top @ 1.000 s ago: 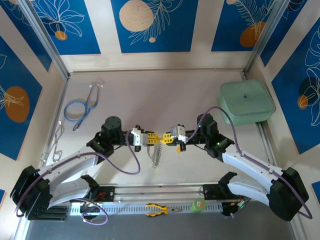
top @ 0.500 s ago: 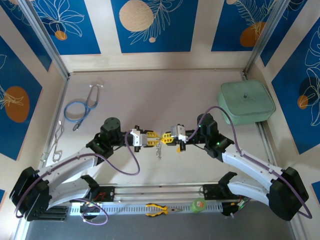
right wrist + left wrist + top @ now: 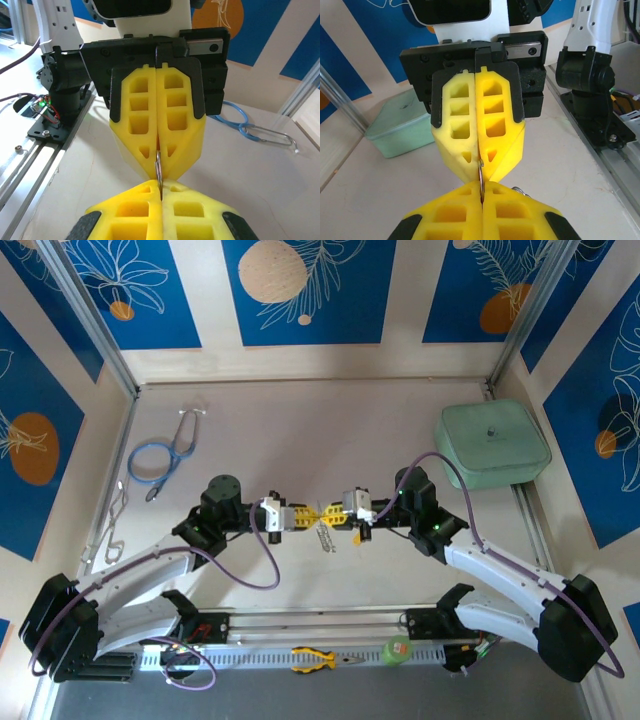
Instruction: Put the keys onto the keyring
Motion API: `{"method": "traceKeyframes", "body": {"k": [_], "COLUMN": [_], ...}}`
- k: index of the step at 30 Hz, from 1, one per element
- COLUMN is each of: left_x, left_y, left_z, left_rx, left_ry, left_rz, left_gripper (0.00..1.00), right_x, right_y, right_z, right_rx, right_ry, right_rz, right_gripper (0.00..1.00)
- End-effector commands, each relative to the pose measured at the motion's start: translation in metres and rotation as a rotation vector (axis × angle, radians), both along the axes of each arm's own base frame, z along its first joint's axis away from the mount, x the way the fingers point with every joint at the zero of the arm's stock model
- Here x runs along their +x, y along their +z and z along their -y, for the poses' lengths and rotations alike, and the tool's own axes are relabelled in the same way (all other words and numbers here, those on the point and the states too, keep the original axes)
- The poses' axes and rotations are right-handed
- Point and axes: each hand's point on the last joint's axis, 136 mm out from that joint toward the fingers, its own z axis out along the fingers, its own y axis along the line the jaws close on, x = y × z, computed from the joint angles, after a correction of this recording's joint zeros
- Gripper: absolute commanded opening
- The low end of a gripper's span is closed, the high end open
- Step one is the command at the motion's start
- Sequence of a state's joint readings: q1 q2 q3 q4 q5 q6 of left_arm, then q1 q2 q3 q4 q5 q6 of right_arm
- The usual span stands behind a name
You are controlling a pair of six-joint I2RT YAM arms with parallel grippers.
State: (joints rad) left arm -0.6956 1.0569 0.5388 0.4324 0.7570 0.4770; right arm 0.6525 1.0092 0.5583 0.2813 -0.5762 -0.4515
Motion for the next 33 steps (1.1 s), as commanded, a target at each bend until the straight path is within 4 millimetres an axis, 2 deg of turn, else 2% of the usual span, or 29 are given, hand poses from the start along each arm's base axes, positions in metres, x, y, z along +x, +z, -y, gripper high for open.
{"method": "traceKeyframes", "body": {"k": [1, 2, 5, 6, 9, 10, 12, 15, 17, 20, 24, 29, 33], "left_x": [0.009, 0.014, 0.035, 0.040, 0.050, 0.055, 0.065, 0.077, 0.079, 0.078, 0.077, 0.074, 0.073], "left_y": [0.007, 0.008, 0.014, 0.015, 0.017, 0.017, 0.017, 0.007, -0.001, -0.011, -0.015, -0.017, -0.018], "left_z": [-0.004, -0.006, -0.013, -0.015, -0.019, -0.020, -0.024, -0.028, -0.028, -0.029, -0.028, -0.024, -0.022], "left_rx": [-0.017, -0.017, -0.015, -0.010, 0.004, 0.006, 0.008, 0.052, 0.081, 0.108, 0.115, 0.112, 0.112], "left_ry": [0.059, 0.095, 0.234, 0.272, 0.337, 0.364, 0.432, 0.506, 0.516, 0.515, 0.503, 0.474, 0.458], "left_rz": [0.044, 0.054, 0.056, 0.049, 0.043, 0.026, -0.038, -0.139, -0.165, -0.168, -0.169, -0.172, -0.169], "left_gripper": [0.00, 0.00, 0.00, 0.00, 0.00, 0.00, 0.00, 0.00, 0.00, 0.00, 0.00, 0.00, 0.00], "right_x": [0.018, 0.030, 0.061, 0.073, 0.102, 0.104, 0.089, 0.068, 0.059, 0.051, 0.043, 0.044, 0.052], "right_y": [0.001, -0.003, -0.019, -0.024, -0.050, -0.064, -0.095, -0.122, -0.132, -0.144, -0.163, -0.183, -0.189], "right_z": [0.008, 0.013, 0.033, 0.043, 0.083, 0.098, 0.112, 0.117, 0.120, 0.112, 0.107, 0.107, 0.106], "right_rx": [-0.008, -0.027, -0.090, -0.096, -0.071, -0.074, -0.166, -0.369, -0.475, -0.573, -0.684, -0.765, -0.779], "right_ry": [-0.141, -0.223, -0.453, -0.570, -0.982, -1.119, -1.245, -1.302, -1.330, -1.290, -1.256, -1.245, -1.246], "right_rz": [0.018, 0.008, -0.082, -0.168, -0.585, -0.756, -1.042, -1.253, -1.309, -1.379, -1.438, -1.446, -1.420], "right_gripper": [0.23, 0.27, 0.27, 0.28, 0.25, 0.24, 0.23, 0.23, 0.24, 0.27, 0.29, 0.29, 0.30]}}
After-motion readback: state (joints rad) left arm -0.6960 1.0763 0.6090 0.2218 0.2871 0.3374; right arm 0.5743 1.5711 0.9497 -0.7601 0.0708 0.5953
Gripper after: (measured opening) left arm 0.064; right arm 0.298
